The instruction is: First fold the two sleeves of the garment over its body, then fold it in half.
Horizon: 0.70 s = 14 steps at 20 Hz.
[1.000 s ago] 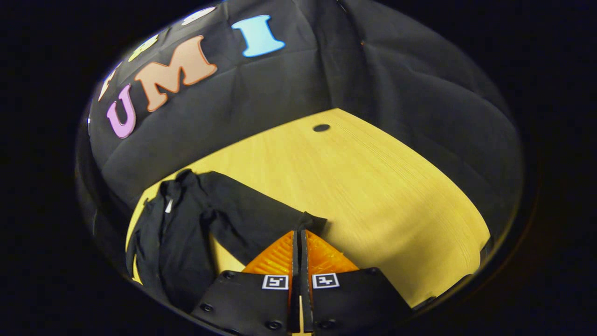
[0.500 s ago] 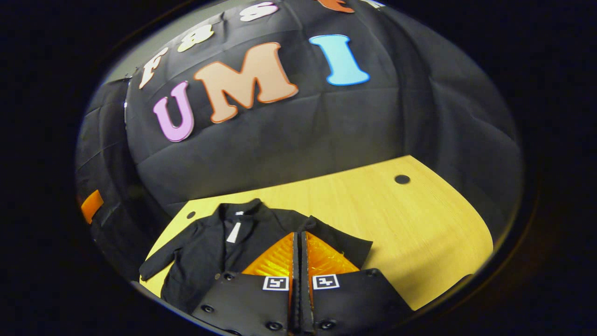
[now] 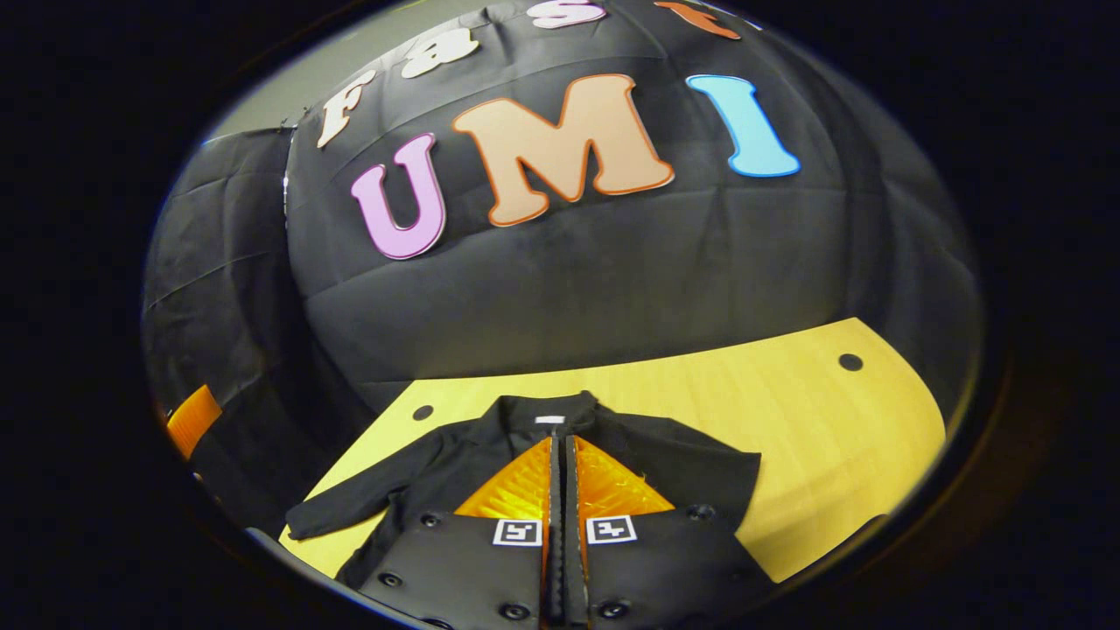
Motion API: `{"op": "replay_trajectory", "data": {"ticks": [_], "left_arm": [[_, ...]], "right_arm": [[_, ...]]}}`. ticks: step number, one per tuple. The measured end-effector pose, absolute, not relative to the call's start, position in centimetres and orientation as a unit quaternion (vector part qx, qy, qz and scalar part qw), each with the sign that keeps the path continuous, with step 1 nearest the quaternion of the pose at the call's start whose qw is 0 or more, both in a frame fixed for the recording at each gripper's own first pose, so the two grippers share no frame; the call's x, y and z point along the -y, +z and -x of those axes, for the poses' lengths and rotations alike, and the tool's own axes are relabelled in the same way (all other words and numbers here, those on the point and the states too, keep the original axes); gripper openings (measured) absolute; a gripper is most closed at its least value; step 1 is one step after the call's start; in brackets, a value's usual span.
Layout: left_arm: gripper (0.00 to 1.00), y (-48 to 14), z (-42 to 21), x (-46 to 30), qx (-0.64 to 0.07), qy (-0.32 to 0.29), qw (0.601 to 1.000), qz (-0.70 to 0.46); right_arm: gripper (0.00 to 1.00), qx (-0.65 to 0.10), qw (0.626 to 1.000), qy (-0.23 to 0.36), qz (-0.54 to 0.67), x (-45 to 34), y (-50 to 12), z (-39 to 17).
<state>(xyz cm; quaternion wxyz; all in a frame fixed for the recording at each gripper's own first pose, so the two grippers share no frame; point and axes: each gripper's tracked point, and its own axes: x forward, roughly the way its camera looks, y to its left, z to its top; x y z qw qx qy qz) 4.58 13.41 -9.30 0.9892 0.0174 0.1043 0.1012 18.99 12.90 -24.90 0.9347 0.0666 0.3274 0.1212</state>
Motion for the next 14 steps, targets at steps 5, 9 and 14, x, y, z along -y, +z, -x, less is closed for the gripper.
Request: {"op": "replay_trajectory", "data": {"ticks": [5,9,14], "left_arm": [[0.98,-9.7,-3.4,-16.3,-0.109,0.116,0.987,-0.017],[0.93,-10.3,-2.2,-18.7,-0.115,0.129,0.985,-0.016],[0.95,-11.4,-0.4,-21.9,-0.129,0.153,0.98,-0.016]], "right_arm": [[0.04,-0.33,0.93,0.155,-0.055,-18.5,-25.6,-19.2],[0.0,-0.333,0.923,0.185,-0.046,-22.9,-26.4,-18.9],[0.04,-0.345,0.913,0.214,-0.03,-28.0,-28.1,-17.7]]}}
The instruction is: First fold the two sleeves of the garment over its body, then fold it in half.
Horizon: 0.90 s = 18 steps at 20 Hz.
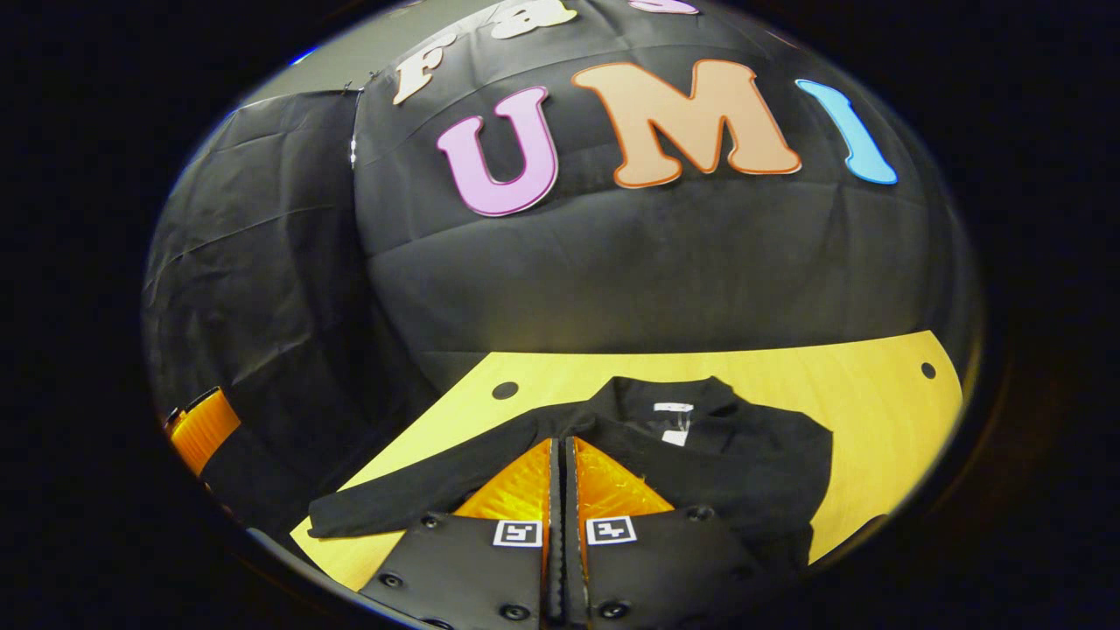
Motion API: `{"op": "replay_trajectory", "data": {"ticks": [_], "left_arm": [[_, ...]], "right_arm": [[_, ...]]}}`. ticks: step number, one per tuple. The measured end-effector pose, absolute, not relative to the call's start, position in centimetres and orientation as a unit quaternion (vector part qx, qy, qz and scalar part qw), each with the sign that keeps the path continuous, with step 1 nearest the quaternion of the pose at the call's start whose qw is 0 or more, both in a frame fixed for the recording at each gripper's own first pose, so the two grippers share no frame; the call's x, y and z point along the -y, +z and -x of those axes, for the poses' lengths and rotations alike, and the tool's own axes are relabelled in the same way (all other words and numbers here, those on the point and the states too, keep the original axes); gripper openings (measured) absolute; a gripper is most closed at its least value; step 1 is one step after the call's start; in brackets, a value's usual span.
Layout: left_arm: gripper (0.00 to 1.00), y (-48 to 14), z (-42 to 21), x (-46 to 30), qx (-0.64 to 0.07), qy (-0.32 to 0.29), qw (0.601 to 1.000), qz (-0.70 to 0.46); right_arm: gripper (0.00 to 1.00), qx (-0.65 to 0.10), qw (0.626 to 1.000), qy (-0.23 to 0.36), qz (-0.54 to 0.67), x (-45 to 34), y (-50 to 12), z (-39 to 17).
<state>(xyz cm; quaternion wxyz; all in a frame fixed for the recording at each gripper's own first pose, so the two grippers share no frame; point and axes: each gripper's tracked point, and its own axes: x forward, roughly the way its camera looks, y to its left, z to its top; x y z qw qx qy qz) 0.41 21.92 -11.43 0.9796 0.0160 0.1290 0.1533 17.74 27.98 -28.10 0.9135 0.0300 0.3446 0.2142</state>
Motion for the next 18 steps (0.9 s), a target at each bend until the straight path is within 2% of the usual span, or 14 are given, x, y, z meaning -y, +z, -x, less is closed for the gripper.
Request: {"op": "replay_trajectory", "data": {"ticks": [3,6,7,10,12,15,16,17,18], "left_arm": [[0.98,-12.8,1.0,-24.1,-0.144,0.173,0.974,-0.015],[0.95,-15.5,2.8,-26.8,-0.17,0.2,0.965,-0.013],[0.97,-16.7,3.6,-27.9,-0.185,0.211,0.96,-0.015],[0.96,-20.2,5.9,-31.5,-0.224,0.244,0.943,-0.029],[0.99,-22.2,6.9,-33.4,-0.246,0.263,0.932,-0.031],[0.96,-25.2,8.6,-36.3,-0.277,0.29,0.916,-0.03],[0.97,-26.4,9.3,-37.2,-0.292,0.298,0.908,-0.031],[1.0,-27.4,9.8,-38.0,-0.307,0.304,0.901,-0.033],[0.98,-28.3,10.2,-38.7,-0.317,0.31,0.896,-0.031]], "right_arm": [[0.04,-0.35,0.909,0.225,-0.021,-30.2,-29.3,-17.2],[0.02,-0.374,0.889,0.257,-0.056,-32.9,-30.1,-16.0],[0.26,-0.38,0.882,0.27,-0.072,-33.7,-29.7,-15.5],[0.97,-0.353,0.895,0.266,-0.059,-33.9,-28.7,-16.0],[0.97,-0.337,0.903,0.265,-0.043,-33.3,-28.0,-15.9],[0.98,-0.333,0.908,0.253,-0.018,-31.8,-27.7,-15.8],[0.94,-0.331,0.91,0.249,-0.013,-31.3,-27.7,-15.8],[0.98,-0.33,0.911,0.247,-0.01,-30.9,-27.6,-15.7],[0.98,-0.33,0.912,0.244,-0.006,-30.5,-27.6,-15.7]]}}
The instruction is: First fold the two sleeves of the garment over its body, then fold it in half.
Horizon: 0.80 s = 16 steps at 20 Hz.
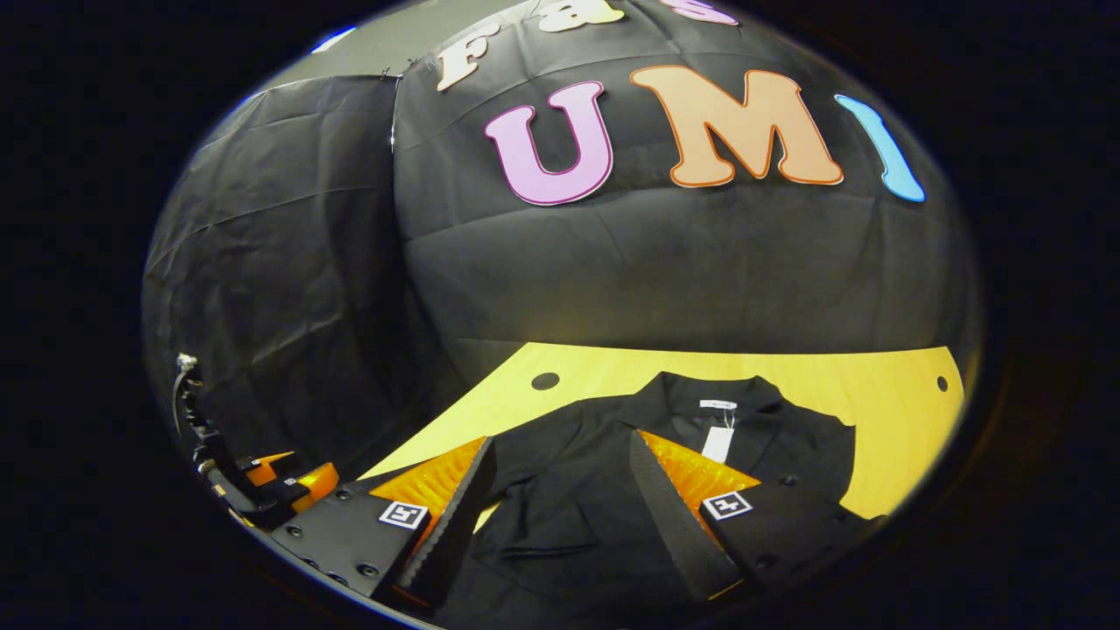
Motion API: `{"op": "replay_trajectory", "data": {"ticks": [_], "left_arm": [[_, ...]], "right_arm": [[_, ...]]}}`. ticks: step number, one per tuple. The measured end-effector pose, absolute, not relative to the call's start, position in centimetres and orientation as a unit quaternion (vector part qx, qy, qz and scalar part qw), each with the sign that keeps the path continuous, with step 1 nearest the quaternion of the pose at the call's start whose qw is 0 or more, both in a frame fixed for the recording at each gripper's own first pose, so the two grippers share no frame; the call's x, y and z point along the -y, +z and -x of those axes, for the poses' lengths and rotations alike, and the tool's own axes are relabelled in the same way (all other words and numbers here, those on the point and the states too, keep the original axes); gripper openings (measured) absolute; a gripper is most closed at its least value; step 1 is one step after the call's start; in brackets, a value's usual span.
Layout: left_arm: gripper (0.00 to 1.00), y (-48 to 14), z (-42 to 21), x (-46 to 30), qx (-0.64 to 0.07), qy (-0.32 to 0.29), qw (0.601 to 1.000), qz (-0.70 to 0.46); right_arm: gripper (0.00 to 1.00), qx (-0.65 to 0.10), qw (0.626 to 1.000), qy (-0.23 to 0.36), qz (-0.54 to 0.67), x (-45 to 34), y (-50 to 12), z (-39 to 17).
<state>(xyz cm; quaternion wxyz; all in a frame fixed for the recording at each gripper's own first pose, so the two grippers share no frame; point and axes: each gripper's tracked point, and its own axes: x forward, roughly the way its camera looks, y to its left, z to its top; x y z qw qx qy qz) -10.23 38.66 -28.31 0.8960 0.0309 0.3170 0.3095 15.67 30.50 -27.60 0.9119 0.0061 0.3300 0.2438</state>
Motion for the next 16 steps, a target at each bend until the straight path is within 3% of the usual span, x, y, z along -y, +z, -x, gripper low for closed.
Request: {"op": "replay_trajectory", "data": {"ticks": [7,8,9,13,15,16], "left_arm": [[0.98,-33.5,12.7,-40.4,-0.372,0.335,0.865,0.008],[0.98,-34.1,13.0,-40.5,-0.378,0.337,0.862,0.016],[0.98,-34.8,13.6,-40.6,-0.385,0.339,0.858,0.026],[0.99,-35.5,13.8,-40.2,-0.388,0.339,0.855,0.067],[0.96,-35.3,13.2,-39.8,-0.384,0.327,0.86,0.073],[0.77,-35.4,12.7,-39.2,-0.391,0.314,0.862,0.072]], "right_arm": [[0.98,-0.341,0.912,0.228,0.005,-29.8,-27.7,-15.4],[0.94,-0.342,0.912,0.227,0.006,-29.7,-27.7,-15.4],[0.98,-0.343,0.912,0.226,0.006,-29.7,-27.6,-15.3],[0.98,-0.344,0.912,0.222,0.01,-29.3,-27.5,-15.2],[0.98,-0.346,0.912,0.218,0.016,-28.8,-27.1,-14.9],[0.98,-0.344,0.913,0.218,0.018,-28.3,-26.9,-14.6]]}}
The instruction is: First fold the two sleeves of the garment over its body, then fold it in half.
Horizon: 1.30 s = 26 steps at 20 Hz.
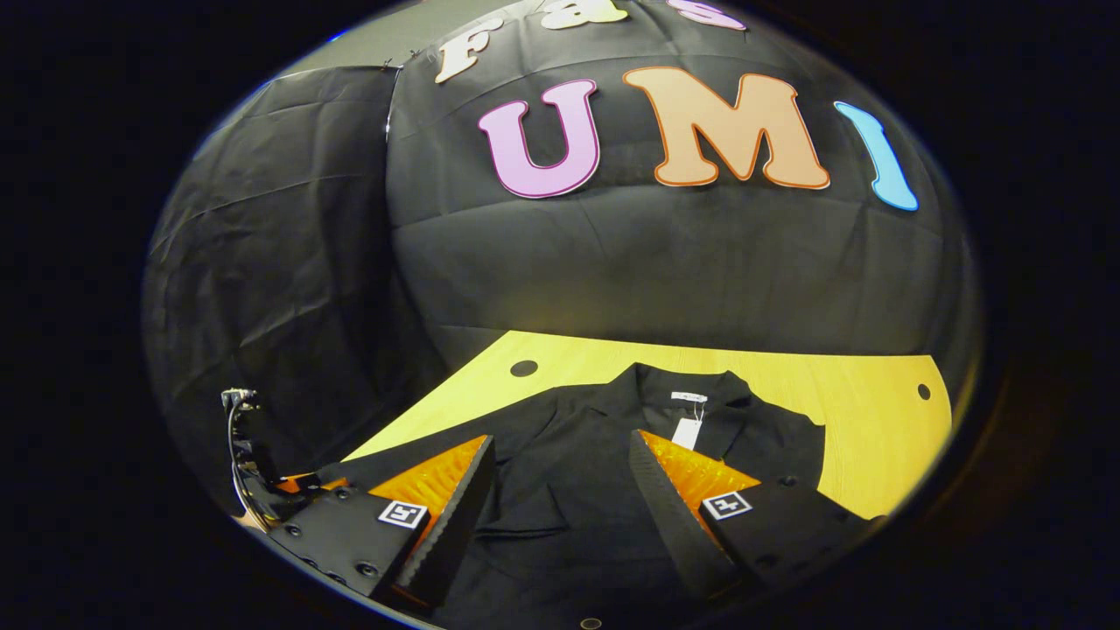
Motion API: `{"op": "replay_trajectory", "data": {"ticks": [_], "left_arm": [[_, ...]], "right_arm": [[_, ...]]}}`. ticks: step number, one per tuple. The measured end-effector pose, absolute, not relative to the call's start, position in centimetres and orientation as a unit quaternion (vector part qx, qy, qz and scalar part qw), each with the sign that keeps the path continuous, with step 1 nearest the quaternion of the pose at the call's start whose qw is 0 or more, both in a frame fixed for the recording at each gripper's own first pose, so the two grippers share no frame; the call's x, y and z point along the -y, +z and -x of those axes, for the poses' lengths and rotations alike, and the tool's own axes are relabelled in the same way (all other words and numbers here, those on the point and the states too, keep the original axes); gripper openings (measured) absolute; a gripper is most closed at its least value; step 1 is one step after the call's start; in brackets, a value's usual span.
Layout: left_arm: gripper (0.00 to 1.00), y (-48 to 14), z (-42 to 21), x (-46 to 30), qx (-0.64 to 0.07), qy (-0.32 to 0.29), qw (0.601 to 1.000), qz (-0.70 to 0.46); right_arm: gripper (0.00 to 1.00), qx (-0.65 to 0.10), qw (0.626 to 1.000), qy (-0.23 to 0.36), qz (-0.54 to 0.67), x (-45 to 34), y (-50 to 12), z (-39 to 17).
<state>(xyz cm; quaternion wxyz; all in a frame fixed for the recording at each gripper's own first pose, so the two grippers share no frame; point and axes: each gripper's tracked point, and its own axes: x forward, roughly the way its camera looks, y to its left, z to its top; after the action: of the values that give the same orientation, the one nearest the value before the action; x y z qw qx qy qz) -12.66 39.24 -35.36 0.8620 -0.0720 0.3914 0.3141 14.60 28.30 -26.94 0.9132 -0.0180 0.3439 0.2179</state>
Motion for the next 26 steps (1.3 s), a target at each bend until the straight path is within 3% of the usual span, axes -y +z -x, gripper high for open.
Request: {"op": "replay_trajectory", "data": {"ticks": [4,16,26], "left_arm": [[0.0,-36.0,10.8,-37.6,-0.42,0.28,0.862,0.045],[0.0,-25.2,-0.1,-27.5,-0.307,0.163,0.938,0.012],[0.0,-23.2,-4.9,-18.4,-0.284,0.074,0.956,-0.012]], "right_arm": [[0.98,-0.343,0.915,0.211,0.014,-26.6,-26.5,-14.2],[0.98,-0.334,0.924,0.187,0.006,-19.9,-24.5,-13.1],[0.98,-0.326,0.934,0.143,-0.013,-12.3,-23.4,-12.3]]}}
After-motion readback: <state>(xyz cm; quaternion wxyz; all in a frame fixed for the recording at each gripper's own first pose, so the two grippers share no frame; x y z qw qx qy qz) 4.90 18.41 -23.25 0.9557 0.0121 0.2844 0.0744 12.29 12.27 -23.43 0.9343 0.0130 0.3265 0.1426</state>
